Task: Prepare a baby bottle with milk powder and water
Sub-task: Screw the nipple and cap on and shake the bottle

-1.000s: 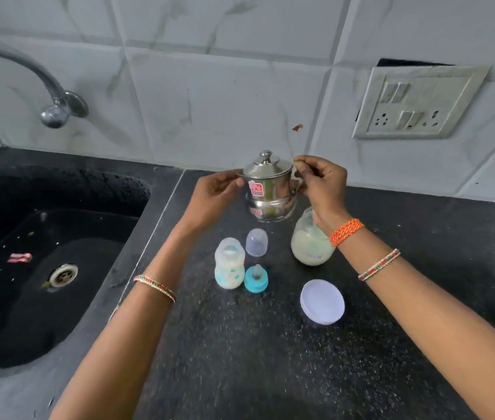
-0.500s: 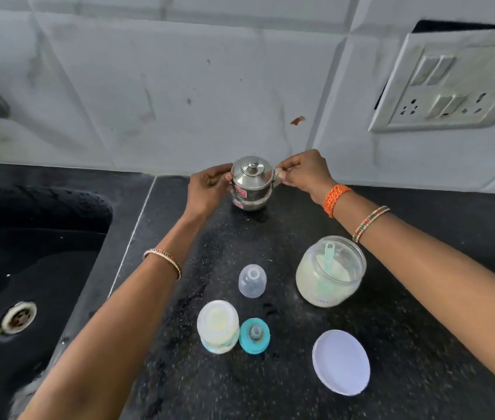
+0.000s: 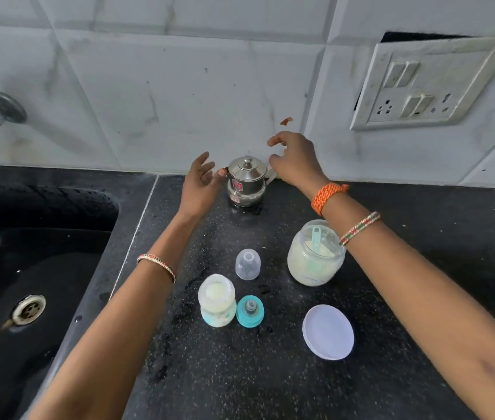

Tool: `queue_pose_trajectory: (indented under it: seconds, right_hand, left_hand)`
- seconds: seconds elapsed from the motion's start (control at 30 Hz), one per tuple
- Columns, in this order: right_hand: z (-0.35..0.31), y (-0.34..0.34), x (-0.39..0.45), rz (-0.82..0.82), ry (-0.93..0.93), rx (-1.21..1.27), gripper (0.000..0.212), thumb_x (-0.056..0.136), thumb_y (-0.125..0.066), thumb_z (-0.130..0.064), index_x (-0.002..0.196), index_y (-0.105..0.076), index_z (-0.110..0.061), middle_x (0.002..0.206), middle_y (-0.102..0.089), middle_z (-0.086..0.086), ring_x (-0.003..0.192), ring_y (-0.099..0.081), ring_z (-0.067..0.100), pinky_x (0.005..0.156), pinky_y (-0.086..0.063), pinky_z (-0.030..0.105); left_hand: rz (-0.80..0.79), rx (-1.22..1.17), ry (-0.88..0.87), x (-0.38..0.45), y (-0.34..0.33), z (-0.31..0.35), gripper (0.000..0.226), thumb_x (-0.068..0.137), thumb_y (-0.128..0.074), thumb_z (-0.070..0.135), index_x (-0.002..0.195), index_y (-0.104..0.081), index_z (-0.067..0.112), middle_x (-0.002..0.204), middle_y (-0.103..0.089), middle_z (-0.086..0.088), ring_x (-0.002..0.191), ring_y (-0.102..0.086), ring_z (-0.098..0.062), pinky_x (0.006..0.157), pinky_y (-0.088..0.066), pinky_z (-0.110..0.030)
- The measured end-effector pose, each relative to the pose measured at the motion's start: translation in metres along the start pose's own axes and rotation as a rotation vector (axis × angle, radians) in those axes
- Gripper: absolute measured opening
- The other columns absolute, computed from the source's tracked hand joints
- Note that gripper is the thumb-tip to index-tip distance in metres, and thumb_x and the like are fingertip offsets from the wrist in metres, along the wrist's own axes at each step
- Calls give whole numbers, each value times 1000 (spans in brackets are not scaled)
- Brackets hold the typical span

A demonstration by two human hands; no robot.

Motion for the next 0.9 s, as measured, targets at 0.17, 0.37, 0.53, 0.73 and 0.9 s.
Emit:
queue_pose_trajectory:
  seconds: [0.17, 0.37, 0.53, 0.73, 0.9]
  right_hand:
    - [-35, 26, -94, 209, 159, 263, 26, 83, -53, 2, 96, -69, -14, 101, -68, 1, 88, -62, 10, 75, -50, 16]
    - [6, -29, -200, 114, -52, 428, 28, 78, -54, 4, 98, -69, -10, 94, -69, 2, 86, -62, 11, 80, -53, 25]
    - [41, -64, -250, 75, -178, 232, 39, 77, -65, -15, 115, -58, -11, 121, -57, 9, 112, -52, 24, 93, -45, 34]
    - [45, -89, -257, -74, -92, -173, 47, 75, -67, -30, 116, -56, -8, 122, -51, 13, 116, -42, 33, 96, -36, 39]
    - [51, -68, -261, 90, -228, 214, 33, 76, -72, -26, 100, -57, -9, 106, -60, 10, 101, -56, 23, 85, -45, 31]
  left_hand:
    - [6, -44, 19, -78, 14, 7, 72, 85, -49, 46, 146, -23, 17, 127, -57, -4, 117, -52, -12, 99, -42, -36]
    - [77, -274, 48, -162, 20, -16, 62, 80, -40, 43, 134, -40, 12, 118, -59, -6, 111, -52, -18, 86, -43, -30]
    - [111, -215, 58, -203, 10, -34, 60, 81, -43, 50, 133, -39, 22, 126, -55, 4, 109, -58, -3, 73, -47, -10]
    - [51, 82, -102, -227, 4, -35, 75, 78, -48, 49, 143, -27, 18, 143, -40, -2, 129, -42, -9, 103, -37, -25]
    - [11, 186, -191, -233, -1, -25, 86, 69, -50, 30, 147, -18, 14, 148, -34, -8, 135, -36, -17, 113, -31, -36]
Point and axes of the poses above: each hand's wrist, its own x-axis towards the middle knuckle, its own y-axis out of the back of the hand, z = x × y, the point moved 9 cm from there along x, towards the middle knuckle
